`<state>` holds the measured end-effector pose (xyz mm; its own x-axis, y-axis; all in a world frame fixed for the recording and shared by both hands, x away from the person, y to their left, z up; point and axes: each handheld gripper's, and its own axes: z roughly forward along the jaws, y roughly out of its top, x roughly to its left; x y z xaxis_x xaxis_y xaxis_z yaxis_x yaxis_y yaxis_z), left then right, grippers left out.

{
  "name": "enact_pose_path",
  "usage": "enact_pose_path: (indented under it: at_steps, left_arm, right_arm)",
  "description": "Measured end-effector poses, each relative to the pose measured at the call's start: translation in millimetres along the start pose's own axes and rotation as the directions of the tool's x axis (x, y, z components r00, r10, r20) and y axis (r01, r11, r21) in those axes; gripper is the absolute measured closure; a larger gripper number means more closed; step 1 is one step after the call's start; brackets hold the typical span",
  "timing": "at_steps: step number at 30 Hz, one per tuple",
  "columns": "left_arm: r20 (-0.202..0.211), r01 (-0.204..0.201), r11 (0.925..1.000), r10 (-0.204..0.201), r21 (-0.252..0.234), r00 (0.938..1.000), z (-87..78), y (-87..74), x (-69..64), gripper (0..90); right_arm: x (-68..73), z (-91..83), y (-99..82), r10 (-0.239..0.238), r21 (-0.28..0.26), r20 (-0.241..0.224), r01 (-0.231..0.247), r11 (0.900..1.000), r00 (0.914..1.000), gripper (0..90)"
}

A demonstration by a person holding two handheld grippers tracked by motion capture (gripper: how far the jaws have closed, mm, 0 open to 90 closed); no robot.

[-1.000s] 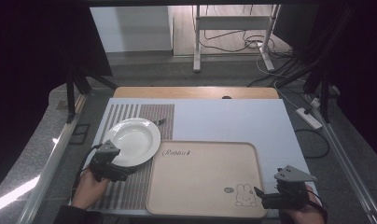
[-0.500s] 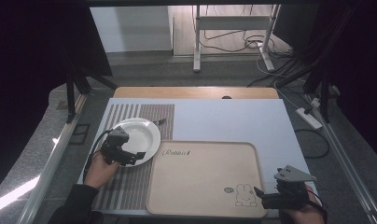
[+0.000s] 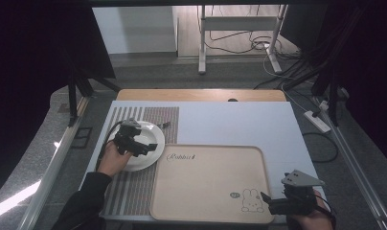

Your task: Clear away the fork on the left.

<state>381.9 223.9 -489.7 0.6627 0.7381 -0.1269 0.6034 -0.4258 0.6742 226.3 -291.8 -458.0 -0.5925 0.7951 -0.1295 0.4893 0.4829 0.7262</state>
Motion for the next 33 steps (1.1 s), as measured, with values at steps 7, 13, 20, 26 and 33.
enact_pose_path:
  at_steps: [7, 13, 20, 26, 33]
  left_arm:
    - [-0.007, -0.017, 0.9996, 0.017, 0.021, 0.9998, 17.0, 16.4, 5.6, 0.5]
    - [-0.025, -0.029, 0.9985, 0.030, 0.046, 0.9992, 30.5, 28.2, 10.5, 2.2]
    - [0.049, 0.021, 0.9995, -0.022, 0.023, 0.9986, 38.0, 37.0, 22.8, 13.6]
    - [0.060, 0.025, 0.9987, -0.027, 0.045, 0.9978, 45.4, 46.5, 29.9, 41.4]
    - [0.083, -0.025, 0.9941, 0.016, 0.105, 0.9964, 64.2, 56.9, 32.6, 88.6]
  right_arm:
    - [-0.1, -0.1, -0.1, 0.002, 0.000, -0.001, -0.002, 1.0000, 1.0000, 0.0]
    - [-0.1, 0.0, -0.1, 0.000, 0.001, -0.003, 0.000, 1.0000, 1.0000, 0.0]
    - [-0.1, 0.1, -0.2, 0.001, 0.003, -0.004, -0.001, 1.0000, 1.0000, 0.0]
    - [-0.1, 0.4, -0.1, 0.001, 0.004, -0.004, -0.001, 1.0000, 1.0000, 0.0]
    - [0.1, 0.5, 0.0, -0.001, 0.008, -0.004, 0.001, 1.0000, 1.0000, 0.0]
